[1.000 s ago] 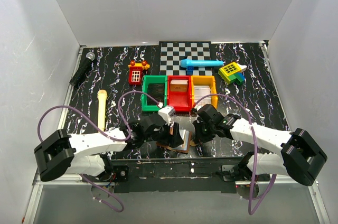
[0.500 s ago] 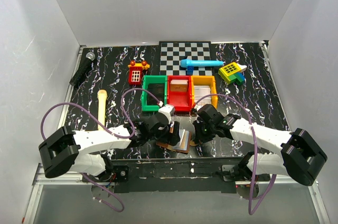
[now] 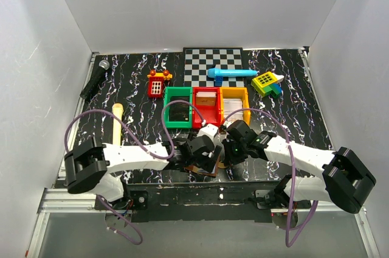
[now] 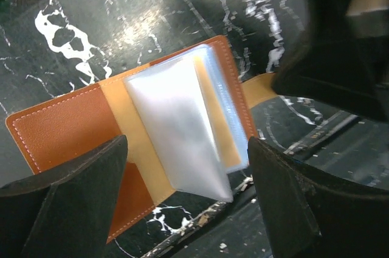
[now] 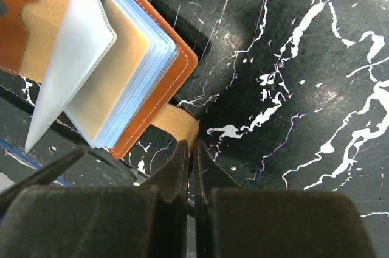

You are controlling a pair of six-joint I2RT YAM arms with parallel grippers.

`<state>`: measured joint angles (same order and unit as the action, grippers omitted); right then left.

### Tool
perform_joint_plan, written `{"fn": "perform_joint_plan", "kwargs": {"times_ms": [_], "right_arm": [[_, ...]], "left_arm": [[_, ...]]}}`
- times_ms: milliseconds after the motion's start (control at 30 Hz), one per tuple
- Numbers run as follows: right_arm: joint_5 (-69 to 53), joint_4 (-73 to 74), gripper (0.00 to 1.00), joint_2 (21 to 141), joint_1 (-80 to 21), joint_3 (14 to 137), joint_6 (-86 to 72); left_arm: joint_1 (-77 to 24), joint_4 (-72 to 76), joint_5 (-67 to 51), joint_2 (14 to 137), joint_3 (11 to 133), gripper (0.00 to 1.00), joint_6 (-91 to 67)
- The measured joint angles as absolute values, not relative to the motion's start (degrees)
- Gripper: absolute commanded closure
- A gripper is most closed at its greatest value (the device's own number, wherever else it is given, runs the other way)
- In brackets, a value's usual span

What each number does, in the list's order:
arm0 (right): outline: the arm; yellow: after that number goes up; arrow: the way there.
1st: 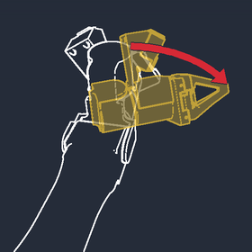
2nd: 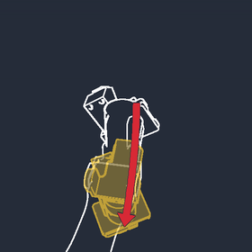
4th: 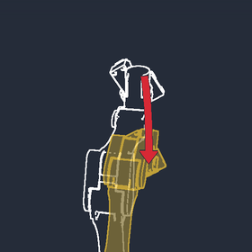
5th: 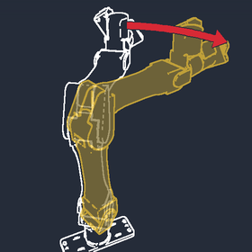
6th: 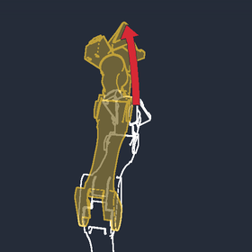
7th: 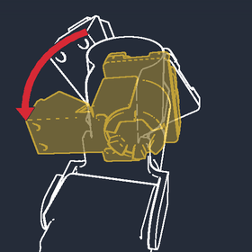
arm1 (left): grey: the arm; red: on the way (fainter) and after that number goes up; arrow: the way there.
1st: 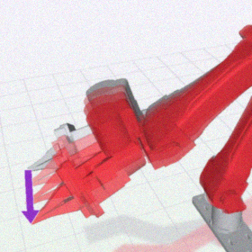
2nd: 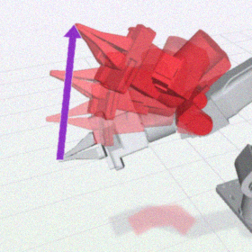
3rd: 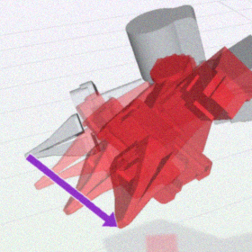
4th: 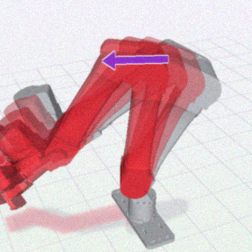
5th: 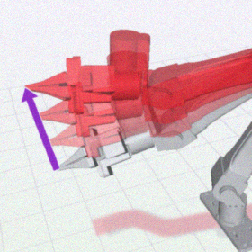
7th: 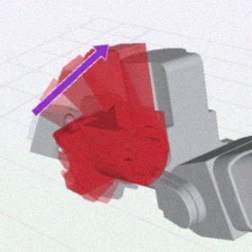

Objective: Take the credit cards out of the card holder
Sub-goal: Remove the credit card from the card holder.

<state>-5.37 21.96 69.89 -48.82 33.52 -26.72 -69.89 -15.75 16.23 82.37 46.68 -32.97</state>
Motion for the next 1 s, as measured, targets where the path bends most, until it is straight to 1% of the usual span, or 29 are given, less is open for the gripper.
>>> {"fn": "perform_joint_plan", "kwargs": {"times_ms": [133, 300, 433, 600, 867, 1000], "right_arm": [[-5.4, 22.0, 0.99, 69.9, -48.8, 33.5, -26.6], [-5.4, 22.0, 0.99, 69.9, -48.8, 33.5, -26.6], [-5.4, 22.0, 0.99, 70.0, -48.8, 33.5, -26.6], [-5.4, 22.0, 0.99, 70.2, -48.8, 33.5, -26.5], [-5.6, 22.0, 0.99, 70.2, -48.8, 33.5, -26.5], [-5.8, 22.0, 0.99, 70.2, -48.8, 33.5, -26.5]], "left_arm": [[-70.4, -20.1, 18.8, 86.8, 48.8, 0.21, -33.2], [-70.6, -24.0, 22.0, 86.6, 48.8, 0.21, -34.6], [-70.6, -25.5, 24.1, 83.8, 47.7, 0.21, -36.8], [-69.6, -26.5, 24.9, 78.2, 43.3, 0.21, -39.9], [-62.6, -27.2, 23.9, 71.1, 35.7, 0.22, -44.7], [-60.9, -28.8, 24.1, 66.3, 34.5, 0.23, -45.7]]}}
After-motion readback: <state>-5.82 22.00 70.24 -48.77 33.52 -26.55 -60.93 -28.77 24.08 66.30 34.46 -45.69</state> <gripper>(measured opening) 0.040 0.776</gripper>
